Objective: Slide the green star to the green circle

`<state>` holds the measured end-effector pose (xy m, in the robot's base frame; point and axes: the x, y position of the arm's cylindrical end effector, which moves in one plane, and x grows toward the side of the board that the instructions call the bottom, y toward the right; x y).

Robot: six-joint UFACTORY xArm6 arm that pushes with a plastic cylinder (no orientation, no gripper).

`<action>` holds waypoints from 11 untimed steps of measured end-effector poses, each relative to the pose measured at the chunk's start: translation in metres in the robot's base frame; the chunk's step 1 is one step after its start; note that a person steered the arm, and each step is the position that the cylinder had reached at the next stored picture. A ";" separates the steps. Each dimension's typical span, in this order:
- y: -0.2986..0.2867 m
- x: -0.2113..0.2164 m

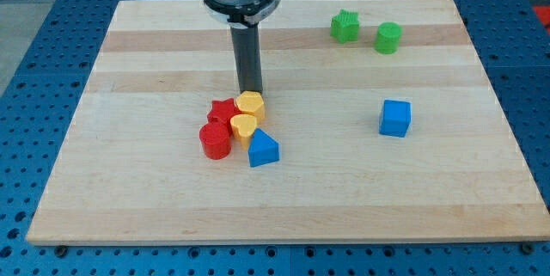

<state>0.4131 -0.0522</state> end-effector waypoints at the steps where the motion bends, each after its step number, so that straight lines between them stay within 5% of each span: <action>1: 0.000 0.000; 2: 0.007 -0.011; 3: 0.061 -0.067; 8: 0.072 -0.154; 11: 0.149 -0.137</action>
